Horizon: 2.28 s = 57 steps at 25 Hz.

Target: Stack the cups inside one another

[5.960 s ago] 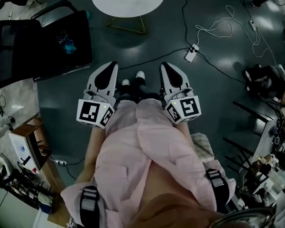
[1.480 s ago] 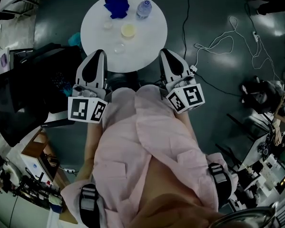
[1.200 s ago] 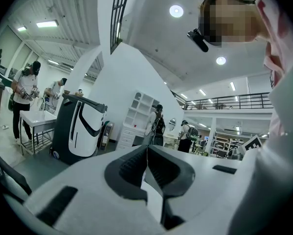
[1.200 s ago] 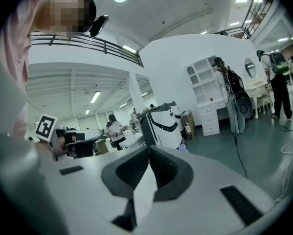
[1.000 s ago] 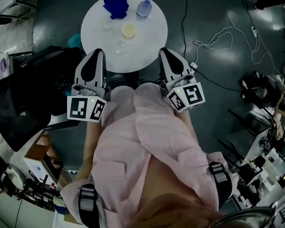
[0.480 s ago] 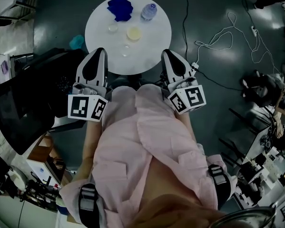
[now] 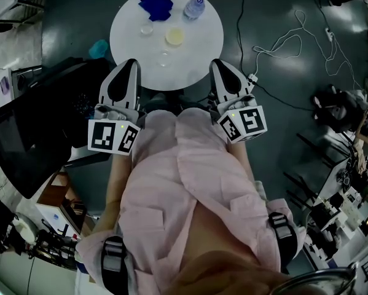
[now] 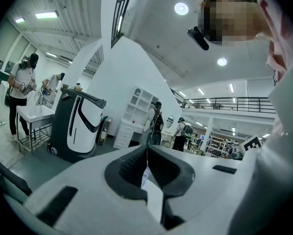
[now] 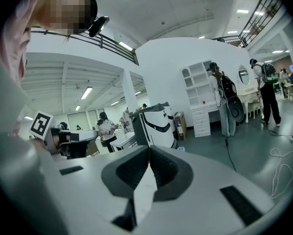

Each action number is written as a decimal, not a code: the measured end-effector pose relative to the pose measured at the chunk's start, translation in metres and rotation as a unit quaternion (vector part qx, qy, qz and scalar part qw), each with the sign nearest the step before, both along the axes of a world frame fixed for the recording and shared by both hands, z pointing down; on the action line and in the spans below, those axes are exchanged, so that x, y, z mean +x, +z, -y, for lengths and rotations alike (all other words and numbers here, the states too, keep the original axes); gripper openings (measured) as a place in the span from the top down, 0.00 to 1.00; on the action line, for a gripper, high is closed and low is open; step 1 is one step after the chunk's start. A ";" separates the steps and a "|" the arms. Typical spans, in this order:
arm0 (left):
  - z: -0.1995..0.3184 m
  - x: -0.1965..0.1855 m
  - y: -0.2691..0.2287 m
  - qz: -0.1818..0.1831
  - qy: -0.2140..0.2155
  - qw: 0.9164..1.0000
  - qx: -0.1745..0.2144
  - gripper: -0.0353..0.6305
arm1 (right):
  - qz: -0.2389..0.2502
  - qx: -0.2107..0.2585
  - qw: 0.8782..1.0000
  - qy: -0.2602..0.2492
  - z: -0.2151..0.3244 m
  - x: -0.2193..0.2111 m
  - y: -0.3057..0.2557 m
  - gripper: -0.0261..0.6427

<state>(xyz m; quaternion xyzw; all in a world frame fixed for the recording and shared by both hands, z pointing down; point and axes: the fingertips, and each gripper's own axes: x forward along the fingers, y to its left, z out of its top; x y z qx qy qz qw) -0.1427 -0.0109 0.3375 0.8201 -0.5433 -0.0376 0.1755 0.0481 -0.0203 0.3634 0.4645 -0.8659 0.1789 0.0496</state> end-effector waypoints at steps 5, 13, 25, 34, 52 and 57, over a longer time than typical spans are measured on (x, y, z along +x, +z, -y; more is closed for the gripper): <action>-0.007 -0.004 0.005 0.001 0.000 1.000 -0.010 0.92 | -0.031 0.015 0.999 -0.017 0.000 -0.009 0.000 0.92; -0.011 -0.004 0.006 -0.006 0.003 1.000 -0.009 0.92 | -0.175 0.059 0.973 -0.140 -0.005 -0.060 0.024 0.91; -0.016 -0.019 0.006 -0.002 -0.020 1.000 -0.009 0.92 | -0.332 0.006 0.887 -0.321 -0.028 -0.121 0.142 0.73; -0.023 -0.031 0.008 0.004 -0.036 0.999 -0.020 0.91 | -0.427 -0.020 0.814 -0.392 -0.033 -0.135 0.229 0.73; -0.032 -0.055 0.019 0.002 -0.067 0.997 -0.040 0.92 | -0.506 -0.048 0.751 -0.421 -0.033 -0.135 0.305 0.89; -0.033 -0.059 0.021 0.000 -0.069 0.997 -0.044 0.92 | -0.512 -0.038 0.756 -0.406 -0.027 -0.135 0.299 0.91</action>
